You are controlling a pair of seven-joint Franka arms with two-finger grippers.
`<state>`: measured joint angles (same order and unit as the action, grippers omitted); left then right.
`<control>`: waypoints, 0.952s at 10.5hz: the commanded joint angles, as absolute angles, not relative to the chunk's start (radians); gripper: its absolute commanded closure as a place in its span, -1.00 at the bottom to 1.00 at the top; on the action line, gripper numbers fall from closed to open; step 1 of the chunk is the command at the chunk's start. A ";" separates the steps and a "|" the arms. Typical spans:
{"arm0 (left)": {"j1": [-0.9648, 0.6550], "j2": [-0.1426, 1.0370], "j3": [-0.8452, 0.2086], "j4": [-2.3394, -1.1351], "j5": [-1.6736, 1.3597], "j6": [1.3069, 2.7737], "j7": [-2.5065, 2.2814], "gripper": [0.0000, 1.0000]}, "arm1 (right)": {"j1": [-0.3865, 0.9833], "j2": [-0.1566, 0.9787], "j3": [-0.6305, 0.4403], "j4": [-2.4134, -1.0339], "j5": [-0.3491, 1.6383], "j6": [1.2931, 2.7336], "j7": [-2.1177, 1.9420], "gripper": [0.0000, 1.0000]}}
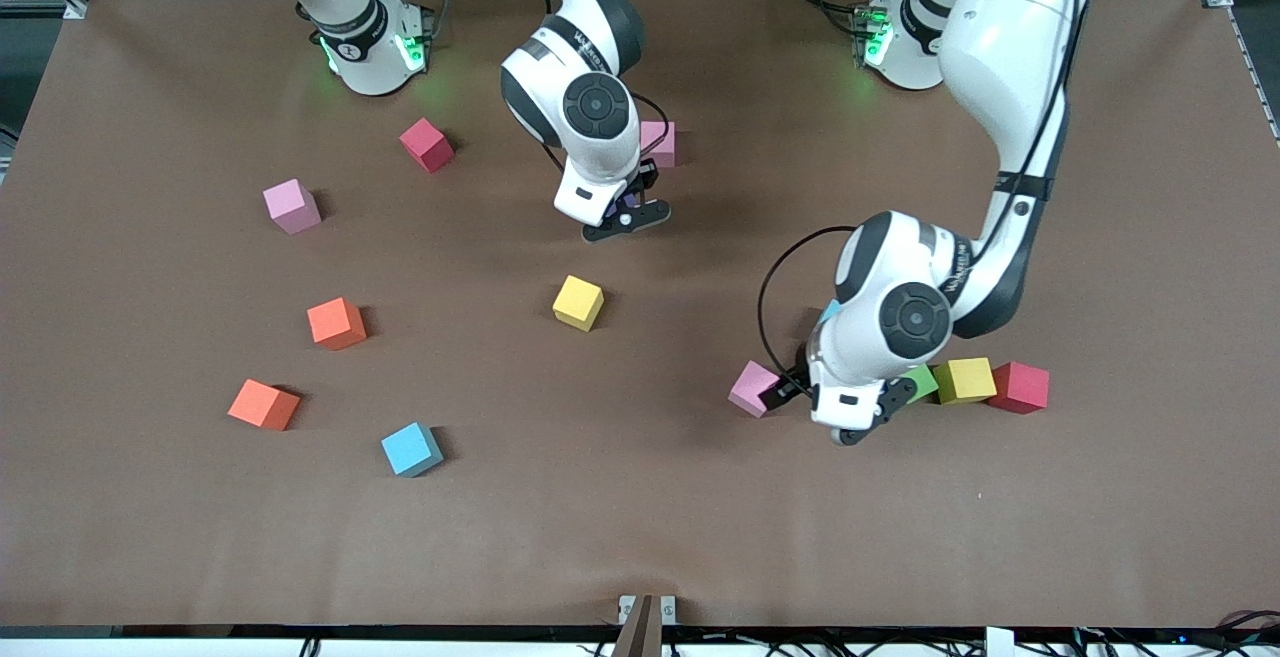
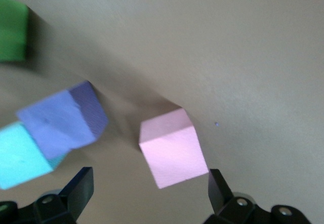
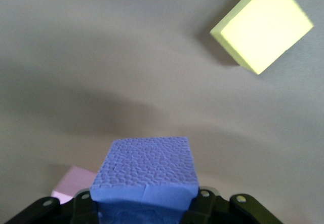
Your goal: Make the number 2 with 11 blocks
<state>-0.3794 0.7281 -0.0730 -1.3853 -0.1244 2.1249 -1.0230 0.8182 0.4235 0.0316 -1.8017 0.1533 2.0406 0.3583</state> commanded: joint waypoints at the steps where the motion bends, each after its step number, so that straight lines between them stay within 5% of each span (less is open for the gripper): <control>1: -0.388 0.790 -0.081 -1.345 -0.155 2.158 -1.069 -1.00 | 0.841 0.315 0.066 -1.943 0.137 2.039 0.234 1.00; 8: -0.385 0.822 -0.071 -1.350 -0.146 2.161 -1.158 -1.00 | 0.861 0.215 0.160 -2.072 -0.035 2.060 -0.232 1.00; 10: -0.385 0.834 -0.071 -1.348 -0.146 2.169 -1.177 -1.00 | 0.851 0.229 0.160 -2.110 -0.035 2.173 -0.471 1.00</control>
<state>-0.3811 0.8127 -0.0744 -1.3737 -0.1372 2.1655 -1.1497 0.8623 0.2407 0.1558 -2.0568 -0.0171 2.0987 -0.3262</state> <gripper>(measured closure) 0.000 0.436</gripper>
